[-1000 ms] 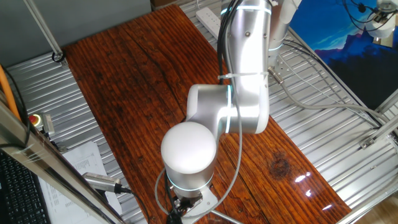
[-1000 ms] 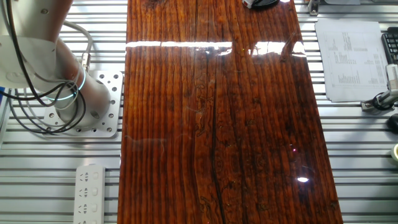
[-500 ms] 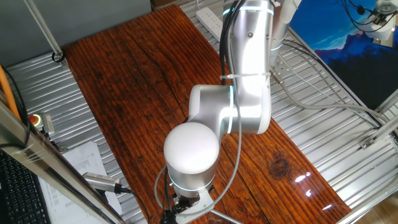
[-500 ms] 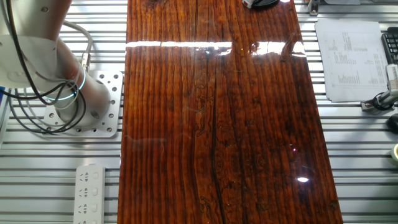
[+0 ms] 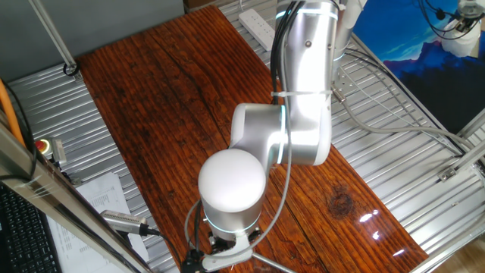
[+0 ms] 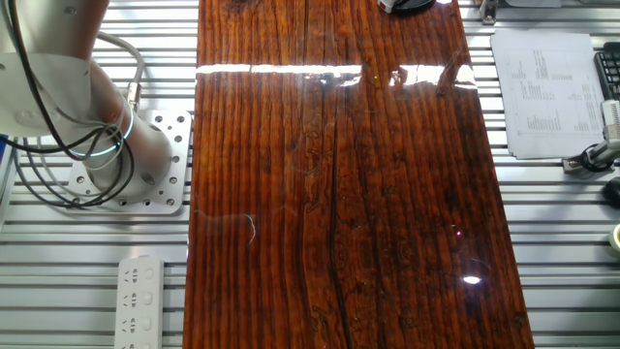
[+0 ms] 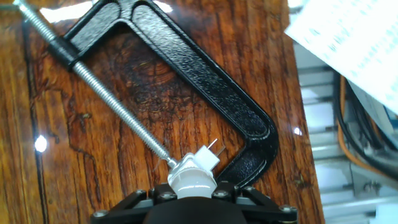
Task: Install the light bulb by rotating it
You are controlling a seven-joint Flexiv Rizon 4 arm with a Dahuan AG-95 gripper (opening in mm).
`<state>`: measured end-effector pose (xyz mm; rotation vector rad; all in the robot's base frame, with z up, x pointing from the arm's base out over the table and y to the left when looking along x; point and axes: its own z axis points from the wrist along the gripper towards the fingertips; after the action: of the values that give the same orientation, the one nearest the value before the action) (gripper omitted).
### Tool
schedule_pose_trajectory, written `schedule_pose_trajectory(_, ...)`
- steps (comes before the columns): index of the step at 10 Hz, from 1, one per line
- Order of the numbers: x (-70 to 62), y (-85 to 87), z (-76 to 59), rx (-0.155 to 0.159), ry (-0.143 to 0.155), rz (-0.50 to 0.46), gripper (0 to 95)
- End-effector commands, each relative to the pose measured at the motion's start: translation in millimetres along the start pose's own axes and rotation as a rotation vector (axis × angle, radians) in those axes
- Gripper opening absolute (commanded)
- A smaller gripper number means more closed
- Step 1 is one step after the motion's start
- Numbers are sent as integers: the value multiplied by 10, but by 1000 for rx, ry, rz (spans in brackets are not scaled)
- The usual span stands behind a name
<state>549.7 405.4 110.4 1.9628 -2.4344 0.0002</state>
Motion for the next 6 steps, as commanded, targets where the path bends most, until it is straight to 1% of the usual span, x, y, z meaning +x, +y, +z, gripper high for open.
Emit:
schedule_pose_trajectory(1, 0, -9, 10, 1, 0, 100, 190)
schedule_pose_trajectory(6, 16, -14, 3, 4, 3, 257, 190)
